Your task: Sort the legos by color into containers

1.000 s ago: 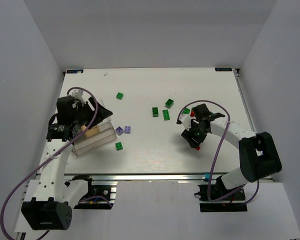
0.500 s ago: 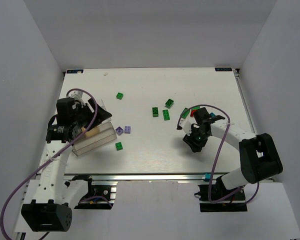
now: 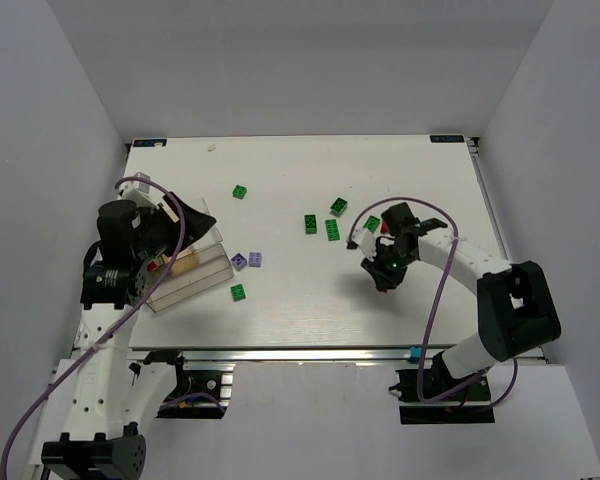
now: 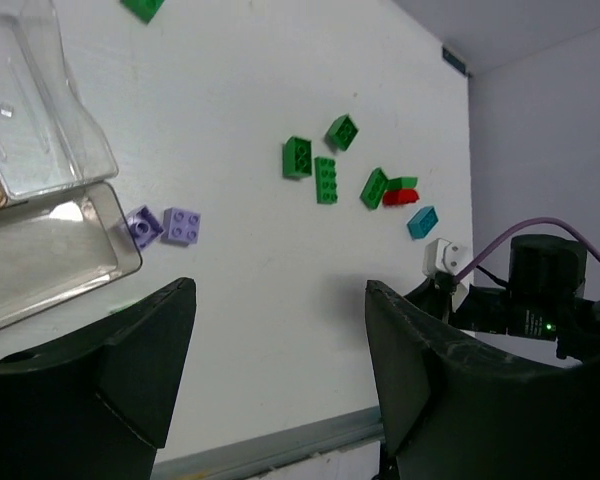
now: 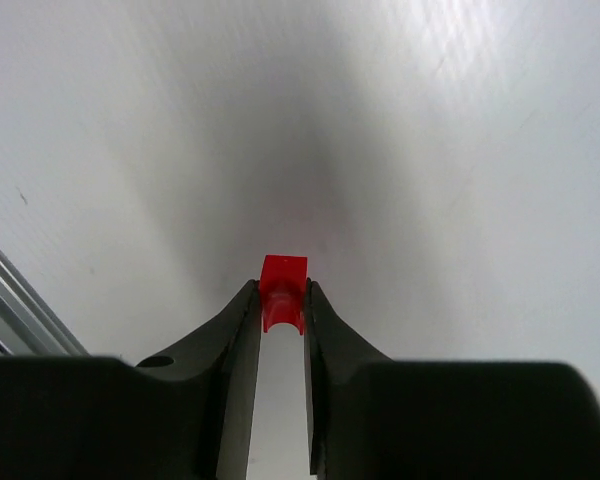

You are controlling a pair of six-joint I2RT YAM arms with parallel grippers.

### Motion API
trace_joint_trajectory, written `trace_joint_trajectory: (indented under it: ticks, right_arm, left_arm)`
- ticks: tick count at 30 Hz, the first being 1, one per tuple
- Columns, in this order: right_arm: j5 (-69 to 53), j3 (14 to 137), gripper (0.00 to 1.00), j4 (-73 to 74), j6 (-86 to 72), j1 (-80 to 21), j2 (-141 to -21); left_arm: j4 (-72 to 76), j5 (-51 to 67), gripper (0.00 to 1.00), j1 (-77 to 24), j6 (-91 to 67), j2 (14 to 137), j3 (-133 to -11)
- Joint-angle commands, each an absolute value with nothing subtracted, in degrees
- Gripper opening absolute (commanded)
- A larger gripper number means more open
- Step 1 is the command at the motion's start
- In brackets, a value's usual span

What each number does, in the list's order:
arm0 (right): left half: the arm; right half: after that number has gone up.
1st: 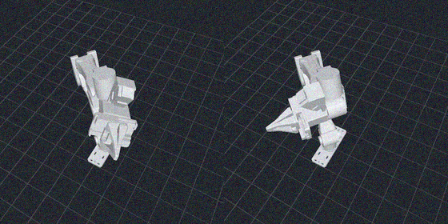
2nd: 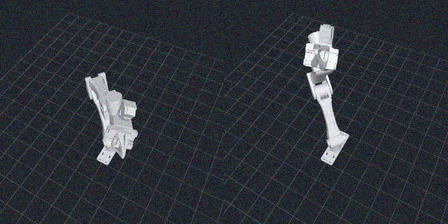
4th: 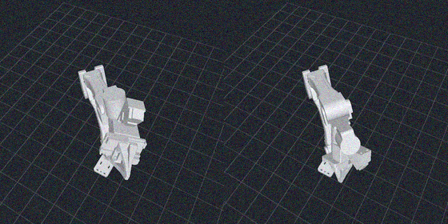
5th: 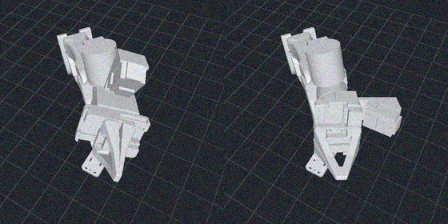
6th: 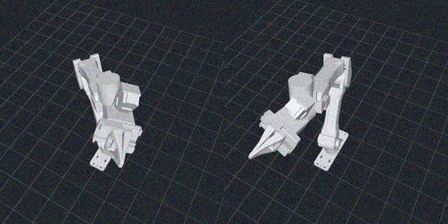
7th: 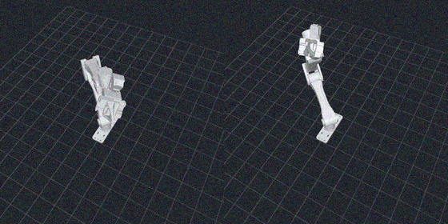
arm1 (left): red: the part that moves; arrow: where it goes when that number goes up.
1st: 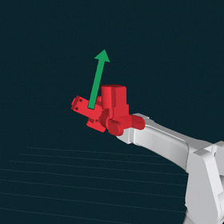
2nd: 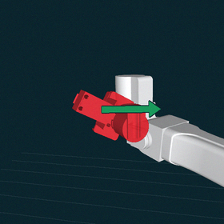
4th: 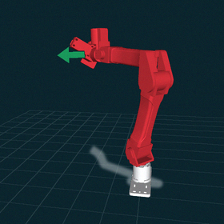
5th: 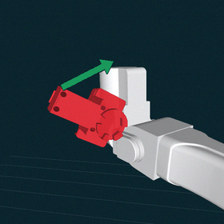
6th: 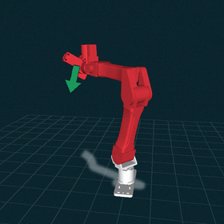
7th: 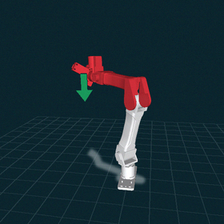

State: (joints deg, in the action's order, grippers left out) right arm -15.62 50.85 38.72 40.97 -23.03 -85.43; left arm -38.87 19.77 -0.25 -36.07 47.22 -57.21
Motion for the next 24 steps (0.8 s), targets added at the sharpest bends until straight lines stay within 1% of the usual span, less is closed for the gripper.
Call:
trace_joint_trajectory:
  ticks: [1,2,3,4,6,7,8,9,10,11,13,14,15,16,17,19,20,24]
  right_arm:
    - [-25.2,61.2,0.00,38.8,40.3,-25.2,-88.4]
    - [-29.8,64.1,0.00,38.7,39.3,-26.4,-89.5]
    - [-31.9,69.8,0.00,37.7,36.8,-27.2,-92.2]
    - [-34.3,72.8,0.00,37.0,35.4,-30.0,-93.9]
    - [-39.4,78.8,0.00,34.3,31.8,-32.2,-97.4]
    - [-40.7,84.6,0.00,30.3,27.7,-34.2,-101.5]
    - [-42.8,87.6,0.00,27.8,25.4,-36.7,-103.5]
    - [-43.2,90.7,0.00,25.3,23.0,-37.7,-108.2]
    - [-43.7,97.6,0.00,21.0,17.9,-40.1,-111.0]
    - [-44.7,101.6,0.00,19.0,15.1,-42.3,-113.7]
    - [-44.9,110.2,0.00,15.5,9.2,-45.2,-123.0]
    - [-44.9,119.8,0.00,12.7,3.5,-46.0,-126.0]
    - [-44.7,124.0,0.00,11.1,0.8,-48.4,-131.9]
    - [-44.1,127.8,0.00,9.1,-2.3,-48.9,-134.5]
    - [-42.6,132.4,0.00,4.1,-6.4,-49.8,-136.4]
    - [-38.9,133.3,0.00,-2.6,-8.9,-52.7,-139.7]
    - [-37.5,132.8,0.00,-9.0,-10.1,-54.1,-140.0]
    - [-29.5,131.5,0.00,-18.9,-11.3,-58.3,-142.7]
  left_arm:
    - [-34.7,18.1,0.78,-0.5,-37.2,44.2,-60.9]
    - [-34.0,17.8,0.78,-0.5,-37.5,43.0,-61.6]
    - [-32.1,17.5,0.78,-0.5,-38.1,42.2,-61.9]
    - [-31.0,16.8,0.78,-0.5,-38.6,41.6,-62.1]
    - [-27.9,15.7,0.78,-0.5,-40.2,39.3,-62.2]
    - [-27.1,15.2,0.78,-0.5,-40.8,38.7,-62.3]
    - [-26.5,14.3,0.78,-0.5,-41.3,38.1,-62.5]
    - [-25.8,14.1,0.78,-0.5,-41.8,37.6,-63.2]
    - [-25.9,13.9,0.78,0.0,-42.0,37.7,-63.7]
    - [-26.4,13.6,0.78,0.0,-42.0,37.7,-64.6]
    - [-29.5,13.3,0.78,0.0,-41.5,38.4,-67.4]
    - [-30.7,13.1,0.78,0.0,-41.2,38.7,-68.2]
    - [-32.4,12.8,0.78,0.0,-40.9,38.8,-69.0]
    - [-33.1,12.7,0.78,0.5,-40.7,38.9,-70.0]
    - [-33.9,12.4,0.78,0.5,-40.4,38.9,-70.7]
    - [-35.6,12.0,0.78,0.5,-40.0,38.8,-72.0]
    - [-36.1,11.9,0.78,0.5,-39.9,38.7,-72.3]
    - [-39.7,11.3,0.78,0.5,-39.4,38.5,-73.5]
